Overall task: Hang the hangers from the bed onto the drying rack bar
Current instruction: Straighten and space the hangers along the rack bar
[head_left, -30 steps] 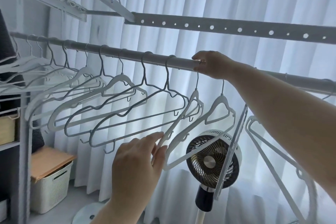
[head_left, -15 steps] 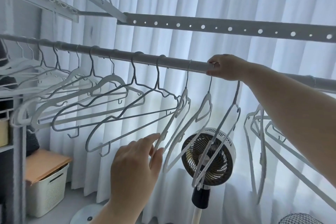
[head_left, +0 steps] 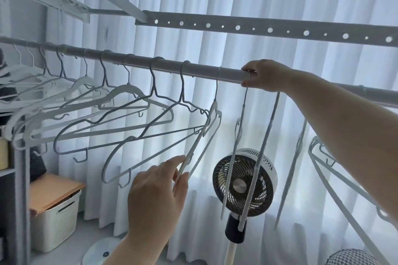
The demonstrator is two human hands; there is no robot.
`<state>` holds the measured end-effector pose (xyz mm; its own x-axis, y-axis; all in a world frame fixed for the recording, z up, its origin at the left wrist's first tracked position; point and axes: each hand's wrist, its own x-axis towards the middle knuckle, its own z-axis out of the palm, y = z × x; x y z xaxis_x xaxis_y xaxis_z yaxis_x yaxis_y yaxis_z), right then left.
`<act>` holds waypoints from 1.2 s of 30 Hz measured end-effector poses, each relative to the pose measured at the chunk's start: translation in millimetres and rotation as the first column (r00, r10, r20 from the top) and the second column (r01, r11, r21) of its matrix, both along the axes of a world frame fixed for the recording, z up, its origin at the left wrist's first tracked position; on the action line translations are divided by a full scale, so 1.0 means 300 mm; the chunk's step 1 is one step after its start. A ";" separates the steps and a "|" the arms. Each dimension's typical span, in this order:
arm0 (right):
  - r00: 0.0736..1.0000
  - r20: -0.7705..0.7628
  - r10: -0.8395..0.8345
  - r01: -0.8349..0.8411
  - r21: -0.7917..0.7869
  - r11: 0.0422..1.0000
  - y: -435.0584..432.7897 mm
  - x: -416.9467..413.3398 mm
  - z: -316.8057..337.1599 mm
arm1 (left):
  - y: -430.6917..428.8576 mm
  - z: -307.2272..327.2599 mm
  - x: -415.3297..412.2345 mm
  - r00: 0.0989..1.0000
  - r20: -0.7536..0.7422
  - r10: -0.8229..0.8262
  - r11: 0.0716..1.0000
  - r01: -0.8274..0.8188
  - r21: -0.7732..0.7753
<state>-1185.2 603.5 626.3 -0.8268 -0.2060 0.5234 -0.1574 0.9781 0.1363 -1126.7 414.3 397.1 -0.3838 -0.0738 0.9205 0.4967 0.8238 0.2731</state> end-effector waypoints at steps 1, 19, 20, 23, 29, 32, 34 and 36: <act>1.000 0.000 0.003 -0.003 0.000 1.000 0.003 0.001 0.000 | 0.002 -0.001 -0.001 1.000 0.001 0.005 1.000 -0.005 0.000; 1.000 0.002 0.020 -0.020 -0.016 1.000 0.019 0.007 0.002 | 0.010 0.003 0.004 0.999 -0.005 -0.043 0.998 0.043 0.040; 1.000 0.003 0.020 -0.020 -0.017 1.000 0.018 0.007 0.002 | 0.009 0.001 0.003 0.999 -0.021 -0.044 0.998 0.045 0.040; 1.000 0.000 0.025 -0.026 -0.017 1.000 0.016 0.007 0.002 | 0.009 0.006 0.006 0.998 -0.055 -0.038 0.999 0.040 0.031; 0.998 0.011 0.061 -0.061 -0.023 0.998 0.027 0.008 0.012 | 0.005 0.026 0.038 0.999 -0.022 -0.029 0.999 0.030 0.041; 0.994 -0.015 0.109 -0.110 -0.033 0.993 0.031 0.017 0.018 | -0.009 0.029 0.054 0.999 -0.004 -0.054 0.994 0.054 0.094; 0.990 -0.044 0.135 -0.137 -0.034 0.990 0.027 0.019 0.020 | -0.025 0.030 0.070 0.998 -0.019 -0.056 0.993 0.058 0.107; 0.986 -0.072 0.153 -0.155 -0.030 0.987 0.018 0.019 0.019 | -0.047 0.032 0.089 0.997 -0.036 -0.062 0.988 0.066 0.138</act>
